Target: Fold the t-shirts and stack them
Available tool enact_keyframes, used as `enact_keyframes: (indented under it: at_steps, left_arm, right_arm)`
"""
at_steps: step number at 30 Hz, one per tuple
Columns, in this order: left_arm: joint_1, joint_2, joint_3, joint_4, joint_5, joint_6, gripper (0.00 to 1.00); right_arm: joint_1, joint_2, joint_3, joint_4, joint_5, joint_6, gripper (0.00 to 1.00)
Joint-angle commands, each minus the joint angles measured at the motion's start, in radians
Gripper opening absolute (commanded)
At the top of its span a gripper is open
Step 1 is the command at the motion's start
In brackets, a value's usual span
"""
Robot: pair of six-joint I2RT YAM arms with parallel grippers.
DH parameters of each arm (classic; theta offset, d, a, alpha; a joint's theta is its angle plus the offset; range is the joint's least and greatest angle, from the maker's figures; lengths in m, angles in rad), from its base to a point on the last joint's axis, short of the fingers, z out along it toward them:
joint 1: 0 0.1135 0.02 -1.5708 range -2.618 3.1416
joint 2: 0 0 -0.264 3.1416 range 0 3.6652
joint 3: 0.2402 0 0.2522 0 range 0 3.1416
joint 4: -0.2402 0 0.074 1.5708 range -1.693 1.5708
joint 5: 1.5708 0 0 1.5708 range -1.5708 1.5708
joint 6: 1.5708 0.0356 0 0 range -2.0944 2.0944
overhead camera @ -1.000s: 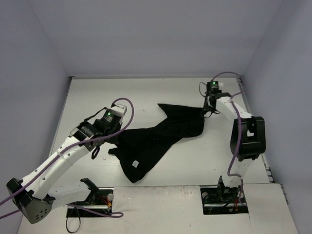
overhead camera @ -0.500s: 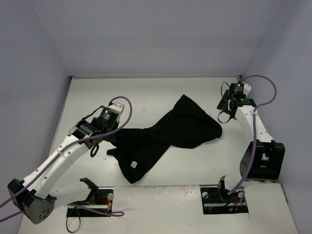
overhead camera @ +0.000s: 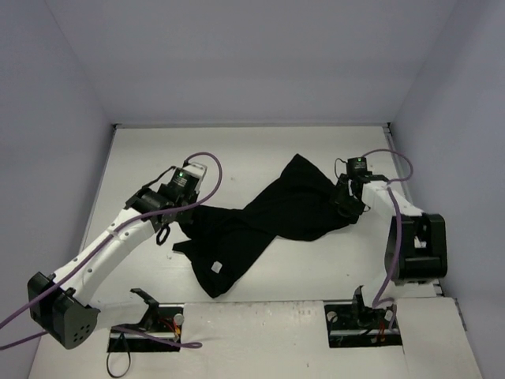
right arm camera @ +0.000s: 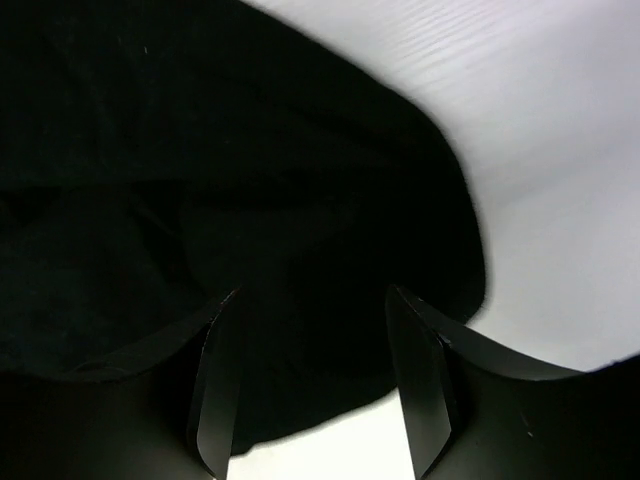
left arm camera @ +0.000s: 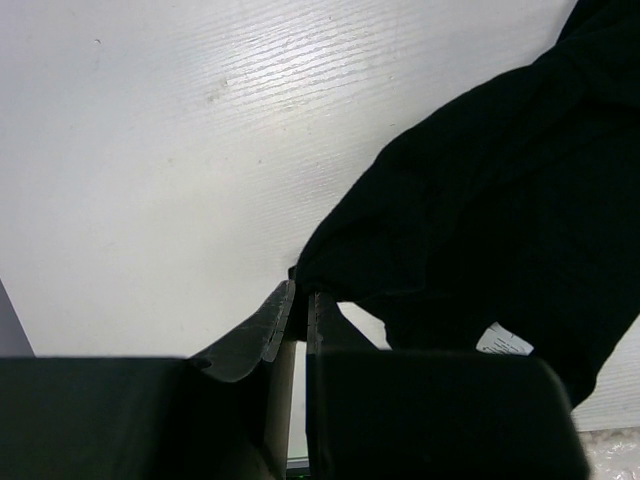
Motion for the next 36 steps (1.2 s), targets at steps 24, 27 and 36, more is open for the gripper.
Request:
enact_keyframes:
  at_steps: [24,27,36]
  left_arm:
    - [0.112,-0.052,0.029,0.042,0.016,0.04,0.0]
    - [0.112,-0.046,0.037,0.045,0.034,0.035,0.0]
    - [0.112,-0.03,0.047,0.043,0.047,0.043,0.0]
  right_arm:
    - [-0.016,0.135,0.359,0.108,-0.002,-0.125,0.52]
    - [-0.085,0.082,0.23,0.115,-0.101,-0.062,0.45]
    - [-0.093,0.116,0.073,0.218,-0.226,0.072,0.49]
